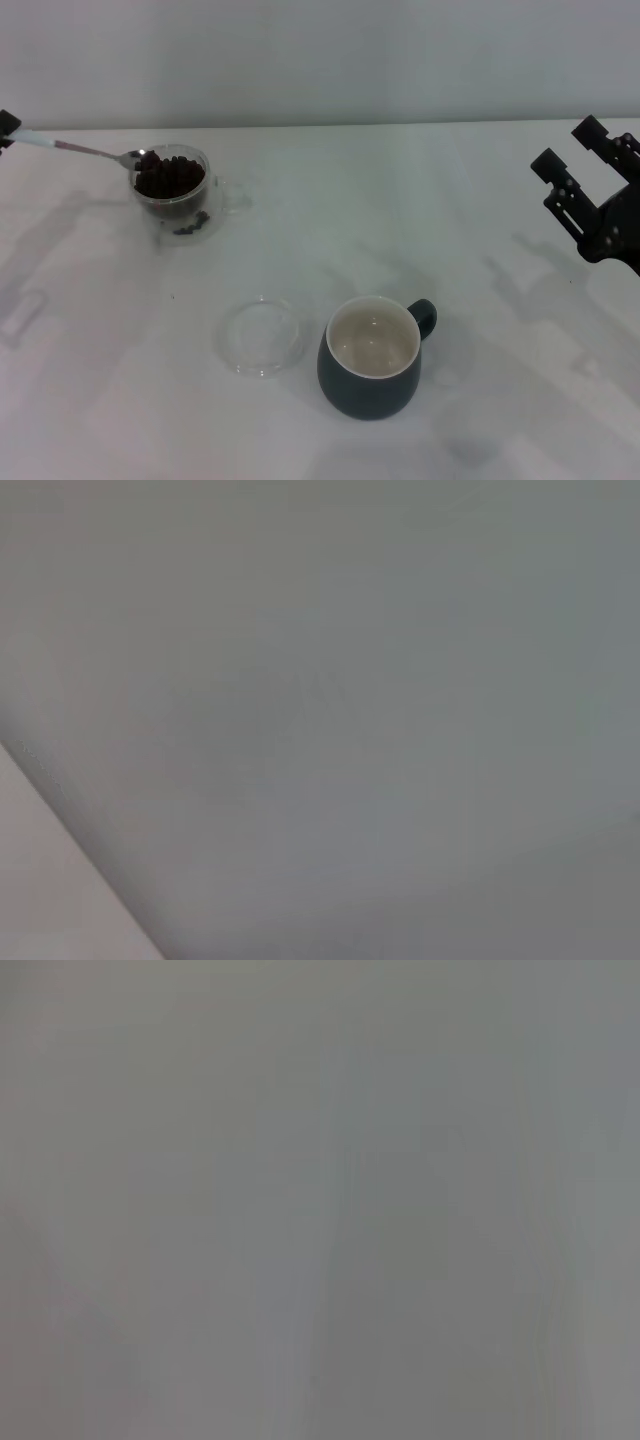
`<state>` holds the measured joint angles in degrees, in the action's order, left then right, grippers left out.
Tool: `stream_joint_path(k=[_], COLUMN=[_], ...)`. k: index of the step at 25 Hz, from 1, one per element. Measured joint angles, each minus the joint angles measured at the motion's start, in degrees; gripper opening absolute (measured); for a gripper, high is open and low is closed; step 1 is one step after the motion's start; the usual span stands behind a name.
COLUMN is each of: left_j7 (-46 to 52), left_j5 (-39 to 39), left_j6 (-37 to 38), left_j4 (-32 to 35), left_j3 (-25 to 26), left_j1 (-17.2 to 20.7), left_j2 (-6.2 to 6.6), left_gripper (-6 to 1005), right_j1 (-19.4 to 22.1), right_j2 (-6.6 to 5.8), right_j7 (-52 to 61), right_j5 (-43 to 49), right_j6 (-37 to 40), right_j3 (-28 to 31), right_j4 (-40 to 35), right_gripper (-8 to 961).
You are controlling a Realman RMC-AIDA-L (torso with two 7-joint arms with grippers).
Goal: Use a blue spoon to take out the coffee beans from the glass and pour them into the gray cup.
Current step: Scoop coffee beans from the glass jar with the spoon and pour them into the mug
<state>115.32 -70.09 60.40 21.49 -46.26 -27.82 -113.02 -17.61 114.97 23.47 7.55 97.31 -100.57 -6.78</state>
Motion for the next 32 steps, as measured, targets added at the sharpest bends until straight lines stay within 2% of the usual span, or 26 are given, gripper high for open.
stream_joint_path(k=[16,25,32], left_j7=[1.4,1.9,1.9], left_j5=[-1.0,-1.4,-1.6], left_j6=[4.9,6.4,9.0], left_j4=[-2.2,-2.4,-2.1], left_j3=[-0.7,-5.1,-6.9], left_j1=[-1.0,-2.1,-2.3], left_j2=[-0.65,-2.38,-3.40], left_gripper=[136,135,136], right_j1=[-0.1,-0.2,-0.6], right_j2=[0.08,0.07,0.11], right_j7=[-0.4,-0.4,-0.3], right_j5=[0.0,-0.7,-0.7], right_j6=[-0.3,-2.4,-4.3], right_j3=[0.0,1.7,7.3], right_j4=[0.3,0.0,0.0], right_gripper=[570,569,568])
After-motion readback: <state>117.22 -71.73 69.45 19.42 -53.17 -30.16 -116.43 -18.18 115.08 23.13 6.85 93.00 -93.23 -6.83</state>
